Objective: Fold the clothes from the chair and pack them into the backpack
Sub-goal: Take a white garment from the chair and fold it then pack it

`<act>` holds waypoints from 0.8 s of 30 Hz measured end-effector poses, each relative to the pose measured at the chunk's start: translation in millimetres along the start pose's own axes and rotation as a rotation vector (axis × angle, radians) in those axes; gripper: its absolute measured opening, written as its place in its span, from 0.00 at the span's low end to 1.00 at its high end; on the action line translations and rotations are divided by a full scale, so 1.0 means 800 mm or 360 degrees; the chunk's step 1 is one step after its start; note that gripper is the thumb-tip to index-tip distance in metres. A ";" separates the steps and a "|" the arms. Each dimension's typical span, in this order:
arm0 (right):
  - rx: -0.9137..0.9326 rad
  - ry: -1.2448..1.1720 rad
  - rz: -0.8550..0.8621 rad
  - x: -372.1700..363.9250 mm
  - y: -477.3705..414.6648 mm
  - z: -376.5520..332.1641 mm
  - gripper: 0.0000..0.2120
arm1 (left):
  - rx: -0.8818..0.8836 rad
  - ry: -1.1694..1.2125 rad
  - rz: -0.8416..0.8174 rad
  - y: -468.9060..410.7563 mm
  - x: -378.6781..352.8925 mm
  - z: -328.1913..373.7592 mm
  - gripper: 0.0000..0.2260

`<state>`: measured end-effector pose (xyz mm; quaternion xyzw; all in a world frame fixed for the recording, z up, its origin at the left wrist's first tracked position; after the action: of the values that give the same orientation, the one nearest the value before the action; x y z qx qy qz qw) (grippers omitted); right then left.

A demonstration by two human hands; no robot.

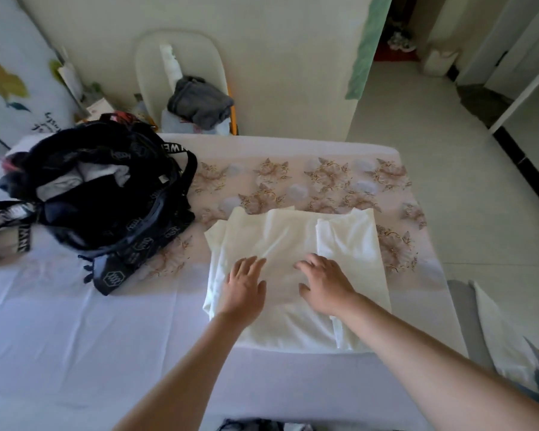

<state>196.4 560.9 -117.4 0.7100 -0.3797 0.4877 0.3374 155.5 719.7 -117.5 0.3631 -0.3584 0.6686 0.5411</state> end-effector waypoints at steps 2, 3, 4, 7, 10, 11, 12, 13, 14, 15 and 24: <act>0.0111 -0.0070 -0.0047 -0.009 -0.009 -0.048 0.24 | 0.0157 0.0024 0.0093 0.015 0.028 -0.039 0.23; 0.0153 -0.0096 -0.0069 -0.013 -0.013 -0.068 0.23 | 0.0223 0.0028 0.0092 0.021 0.037 -0.055 0.23; 0.0183 -0.0118 -0.0089 -0.016 -0.017 -0.085 0.23 | 0.0292 0.0038 0.0071 0.026 0.043 -0.072 0.23; 0.0237 -0.0152 -0.0112 -0.022 -0.039 -0.123 0.22 | 0.0416 0.0114 0.0019 0.020 0.056 -0.111 0.22; 0.0256 -0.0179 -0.0069 -0.017 -0.080 -0.146 0.21 | 0.0403 0.0139 0.0012 -0.016 0.071 -0.128 0.22; 0.0264 -0.0184 -0.0041 -0.014 -0.098 -0.152 0.21 | 0.0399 0.0146 -0.0007 -0.031 0.072 -0.132 0.22; 0.0269 -0.0198 -0.0015 -0.010 -0.117 -0.159 0.20 | 0.0394 0.0146 -0.0033 -0.047 0.073 -0.137 0.23; 0.0258 -0.0227 -0.0002 -0.008 -0.137 -0.165 0.20 | 0.0387 0.0149 -0.0066 -0.065 0.073 -0.142 0.23; 0.0235 -0.0260 -0.0003 -0.007 -0.157 -0.170 0.20 | 0.0372 0.0158 -0.0104 -0.082 0.072 -0.146 0.25; 0.0205 -0.0282 -0.0017 -0.008 -0.177 -0.174 0.20 | 0.0357 0.0171 -0.0147 -0.100 0.070 -0.150 0.26; 0.0033 -0.0093 -0.0303 -0.052 -0.259 -0.169 0.18 | 0.0235 0.0041 -0.0562 -0.153 0.035 -0.177 0.18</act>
<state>307.2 784.6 -139.2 0.7602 -0.3152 0.4365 0.3636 257.9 875.4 -150.6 0.4504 -0.2321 0.5924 0.6264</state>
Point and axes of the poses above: each hand's wrist, its own y-axis away from the middle knuckle, its own x-axis out of the back of the hand, z = x × y, the point moved 10 cm from there along -y, towards the middle knuckle, and after that the axes turned 10 degrees about z, right-handed, at the moved point
